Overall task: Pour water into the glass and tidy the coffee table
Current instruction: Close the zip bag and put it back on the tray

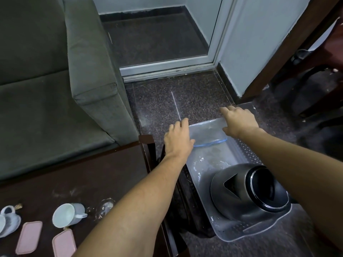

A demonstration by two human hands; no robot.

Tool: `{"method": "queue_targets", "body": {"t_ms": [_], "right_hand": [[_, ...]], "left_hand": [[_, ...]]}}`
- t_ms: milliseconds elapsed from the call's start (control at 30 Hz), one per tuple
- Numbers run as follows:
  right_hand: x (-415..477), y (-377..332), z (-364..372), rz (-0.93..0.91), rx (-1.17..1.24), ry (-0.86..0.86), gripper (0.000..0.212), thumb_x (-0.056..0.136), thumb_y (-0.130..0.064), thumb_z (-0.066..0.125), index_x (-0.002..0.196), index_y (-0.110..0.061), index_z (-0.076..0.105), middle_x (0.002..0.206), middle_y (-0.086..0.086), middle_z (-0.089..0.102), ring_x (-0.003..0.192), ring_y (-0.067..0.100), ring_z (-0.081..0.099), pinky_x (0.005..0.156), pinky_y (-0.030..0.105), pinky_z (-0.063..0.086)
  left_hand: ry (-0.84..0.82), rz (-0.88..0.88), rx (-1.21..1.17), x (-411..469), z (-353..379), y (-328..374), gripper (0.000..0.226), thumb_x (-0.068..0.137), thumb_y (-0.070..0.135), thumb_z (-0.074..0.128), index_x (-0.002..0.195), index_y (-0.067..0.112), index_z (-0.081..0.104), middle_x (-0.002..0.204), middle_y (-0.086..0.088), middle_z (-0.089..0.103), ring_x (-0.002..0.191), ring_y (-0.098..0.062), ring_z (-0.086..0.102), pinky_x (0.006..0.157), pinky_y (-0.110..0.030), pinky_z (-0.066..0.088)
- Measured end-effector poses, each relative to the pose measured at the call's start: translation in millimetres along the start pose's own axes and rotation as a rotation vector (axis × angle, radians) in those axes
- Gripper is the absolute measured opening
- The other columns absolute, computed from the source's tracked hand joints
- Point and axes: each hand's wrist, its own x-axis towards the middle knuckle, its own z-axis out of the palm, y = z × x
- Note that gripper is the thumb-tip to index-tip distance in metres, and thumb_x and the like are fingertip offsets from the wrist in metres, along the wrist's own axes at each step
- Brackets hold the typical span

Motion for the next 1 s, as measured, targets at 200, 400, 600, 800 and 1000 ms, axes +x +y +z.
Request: {"method": "queue_targets", "body": {"t_ms": [200,400,600,800,1000], "right_hand": [[3,-4,0,0.017,-0.018,-0.053,0.109,0.077,-0.031,0.082,0.16,-0.02,0.013,0.14,0.012,0.05,0.129,0.036,0.05,0.1,0.049,0.045],[3,-9,-4,0.033,-0.036,-0.05,0.114,0.075,-0.032,0.084,0.16,-0.021,0.01,0.141,0.013,0.048,0.129,0.037,0.049,0.1,0.051,0.045],[4,-15,-7,0.06,-0.091,-0.003,0.073,0.082,-0.045,0.076,0.142,-0.017,0.045,0.131,0.013,0.051,0.123,0.036,0.051,0.098,0.05,0.045],[8,-22,-11,0.126,-0.011,-0.05,0.035,0.093,-0.029,0.059,0.125,-0.016,0.067,0.122,0.012,0.059,0.116,0.036,0.058,0.092,0.045,0.047],[6,-13,-17,0.158,-0.007,-0.12,0.038,0.082,-0.024,0.057,0.115,-0.013,0.07,0.12,0.012,0.062,0.116,0.037,0.056,0.098,0.047,0.046]], "left_hand": [[0.023,-0.011,0.015,-2,-3,-3,0.089,0.081,0.045,0.082,0.151,0.018,0.034,0.139,-0.007,0.053,0.129,-0.028,0.049,0.101,-0.045,0.049],[0.038,-0.009,-0.006,-6,-9,-3,0.098,0.08,0.047,0.082,0.156,0.018,0.027,0.144,-0.008,0.05,0.133,-0.028,0.047,0.105,-0.045,0.047],[0.029,-0.017,-0.024,-11,-12,-6,0.077,0.089,0.038,0.076,0.151,0.018,0.035,0.14,-0.008,0.054,0.13,-0.029,0.048,0.101,-0.045,0.05],[0.051,-0.005,0.004,-7,-6,-9,0.026,0.1,0.031,0.061,0.123,0.019,0.065,0.122,-0.005,0.063,0.118,-0.028,0.054,0.097,-0.042,0.049],[-0.02,-0.047,-0.143,8,-9,-3,0.019,0.097,0.03,0.058,0.103,0.023,0.075,0.108,-0.005,0.072,0.108,-0.029,0.062,0.083,-0.038,0.049]]}}
